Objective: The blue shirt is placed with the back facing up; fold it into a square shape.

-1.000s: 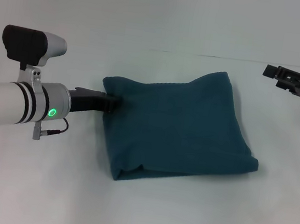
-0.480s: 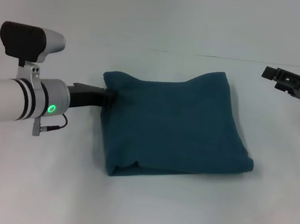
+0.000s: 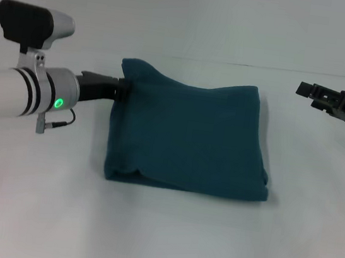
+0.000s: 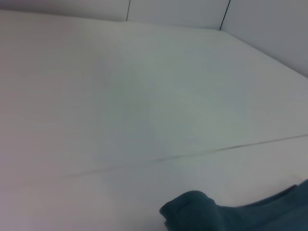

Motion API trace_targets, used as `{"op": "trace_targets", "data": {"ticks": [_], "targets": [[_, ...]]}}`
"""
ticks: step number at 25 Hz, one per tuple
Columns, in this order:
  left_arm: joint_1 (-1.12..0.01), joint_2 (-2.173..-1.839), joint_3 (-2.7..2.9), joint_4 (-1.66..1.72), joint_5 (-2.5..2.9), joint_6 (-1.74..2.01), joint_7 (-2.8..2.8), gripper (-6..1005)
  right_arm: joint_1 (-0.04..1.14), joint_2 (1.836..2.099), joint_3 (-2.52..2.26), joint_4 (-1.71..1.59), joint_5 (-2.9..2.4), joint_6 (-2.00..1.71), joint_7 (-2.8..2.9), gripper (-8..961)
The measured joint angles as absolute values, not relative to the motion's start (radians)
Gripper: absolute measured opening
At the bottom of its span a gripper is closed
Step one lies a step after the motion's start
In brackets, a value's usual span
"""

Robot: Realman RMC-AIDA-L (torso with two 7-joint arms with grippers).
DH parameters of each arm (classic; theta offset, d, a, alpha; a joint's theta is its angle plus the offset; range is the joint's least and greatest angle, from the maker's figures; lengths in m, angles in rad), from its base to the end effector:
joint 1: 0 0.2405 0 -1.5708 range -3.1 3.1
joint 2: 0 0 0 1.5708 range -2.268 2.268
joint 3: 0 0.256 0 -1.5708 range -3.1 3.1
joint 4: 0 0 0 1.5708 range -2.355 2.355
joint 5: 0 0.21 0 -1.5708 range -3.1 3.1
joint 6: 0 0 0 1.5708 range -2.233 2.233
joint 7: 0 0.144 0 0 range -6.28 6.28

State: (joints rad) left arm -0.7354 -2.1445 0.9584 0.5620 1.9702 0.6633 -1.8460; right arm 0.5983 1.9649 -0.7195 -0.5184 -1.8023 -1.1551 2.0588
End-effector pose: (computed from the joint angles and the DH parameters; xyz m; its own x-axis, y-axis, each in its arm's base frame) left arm -0.2375 0.4362 -0.0440 0.6492 0.5538 0.5213 0.7603 -0.4544 -0.4641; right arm 0.2892 0.3989 0.0430 0.2009 -0.6749 -0.7100 -0.9549 -0.2968 0.0119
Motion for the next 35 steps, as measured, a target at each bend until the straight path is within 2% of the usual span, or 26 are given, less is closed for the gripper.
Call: {"op": "trace_targets", "data": {"ticks": [12, 21, 27, 35], "targets": [[-0.768, -2.137, 0.959, 0.564, 1.995, 0.653, -1.841, 128, 0.595, 1.979, -0.721, -0.515, -1.802, -1.131, 2.046, 773], [-0.672, -2.151, 0.903, 0.67, 1.99, 0.649, -1.873, 162, 0.594, 1.98, -0.713, -0.516, -1.8, -1.129, 2.014, 773], [-0.565, -2.164, 0.779, 0.829, 1.947, 0.88, -1.882, 386, 0.583, 1.98, -0.692, -0.527, -1.79, -1.169, 1.915, 786], [-0.502, -2.164, 0.692, 0.864, 1.811, 1.287, -1.789, 570, 0.54, 1.982, -0.622, -0.532, -1.706, -1.411, 1.589, 880]]}}
